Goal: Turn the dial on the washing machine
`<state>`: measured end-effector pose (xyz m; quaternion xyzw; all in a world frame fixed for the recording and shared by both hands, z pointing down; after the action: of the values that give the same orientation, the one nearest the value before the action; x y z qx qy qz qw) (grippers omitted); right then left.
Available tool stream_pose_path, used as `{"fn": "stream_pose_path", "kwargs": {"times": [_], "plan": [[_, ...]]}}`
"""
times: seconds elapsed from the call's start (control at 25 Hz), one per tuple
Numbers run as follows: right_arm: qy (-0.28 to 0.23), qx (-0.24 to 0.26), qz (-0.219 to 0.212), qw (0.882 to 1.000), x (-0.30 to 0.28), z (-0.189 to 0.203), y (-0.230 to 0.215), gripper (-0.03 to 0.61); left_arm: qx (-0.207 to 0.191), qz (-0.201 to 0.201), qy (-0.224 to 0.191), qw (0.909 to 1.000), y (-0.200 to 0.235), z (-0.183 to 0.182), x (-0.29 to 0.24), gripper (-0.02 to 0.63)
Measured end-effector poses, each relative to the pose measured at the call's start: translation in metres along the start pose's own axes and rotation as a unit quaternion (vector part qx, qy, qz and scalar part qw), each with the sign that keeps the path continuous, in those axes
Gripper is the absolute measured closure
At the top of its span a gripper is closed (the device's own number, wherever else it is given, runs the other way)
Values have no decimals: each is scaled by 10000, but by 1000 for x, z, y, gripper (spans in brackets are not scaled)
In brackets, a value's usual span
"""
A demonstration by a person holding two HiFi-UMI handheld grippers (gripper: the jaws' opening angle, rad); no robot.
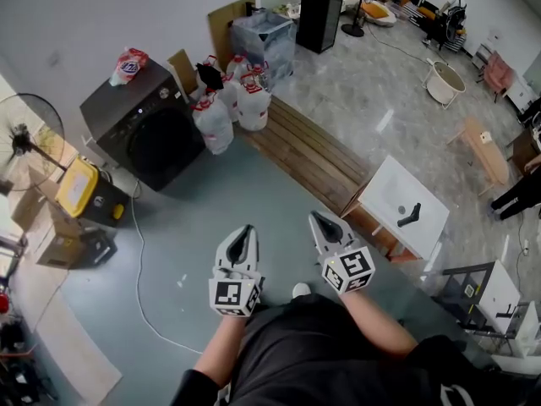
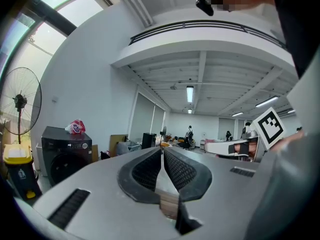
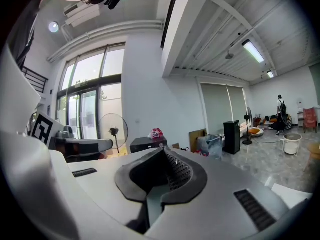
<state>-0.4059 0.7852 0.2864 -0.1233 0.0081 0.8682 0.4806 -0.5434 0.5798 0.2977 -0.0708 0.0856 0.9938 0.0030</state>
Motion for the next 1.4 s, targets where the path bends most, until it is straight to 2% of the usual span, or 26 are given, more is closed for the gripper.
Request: {"fn": "stream_pose_path", "kwargs": {"times": [0.16,0.24,0.28,0.32,0.36,0.48,0.6,0.84,1.08,1.4], "plan": [[20,2,-124,9999,-3,2,0,577,9,-74,-8,10000,1,3,2,607],[21,20,-161,9999,-5,3,-2,572,37,-90,-1,10000,1,4,2,579],[30,20,-176,9998,-6,4,-3,537,62,-97,10,9999,2,5,1,539],[48,8,-186,9998,-7,4,-4,458,73,-114,17,9999,2,5,1,510],[72,-7,-185,9998,-8,5,-7,412,67,-146,15,9999,1,6,1,481],[108,-15,-131,9999,-7,5,-14,362,33,-263,3,9996,0,6,2,394],[102,-78,-147,9998,-9,5,-22,354,67,-352,73,9993,-1,5,-1,373],[143,-133,-351,9992,-9,8,-35,354,23,-189,202,9996,-16,15,-14,367],[138,-88,-681,9975,-12,13,-59,354,0,-425,145,9990,-34,20,-35,365],[280,-148,-724,9969,-50,23,-84,354,-45,-558,127,9983,-17,16,-74,365]]}}
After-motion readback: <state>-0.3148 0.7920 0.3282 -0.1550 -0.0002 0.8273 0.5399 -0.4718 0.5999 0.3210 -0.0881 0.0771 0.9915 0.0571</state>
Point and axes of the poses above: the fingertips, and each gripper's own axes: x backward along the fingers, y to its left, z out of its underside, the point moved 10 cm from there along x, backward along the fingers, and after that the axes turned 4 degrees about y, right-handed, at the moved point
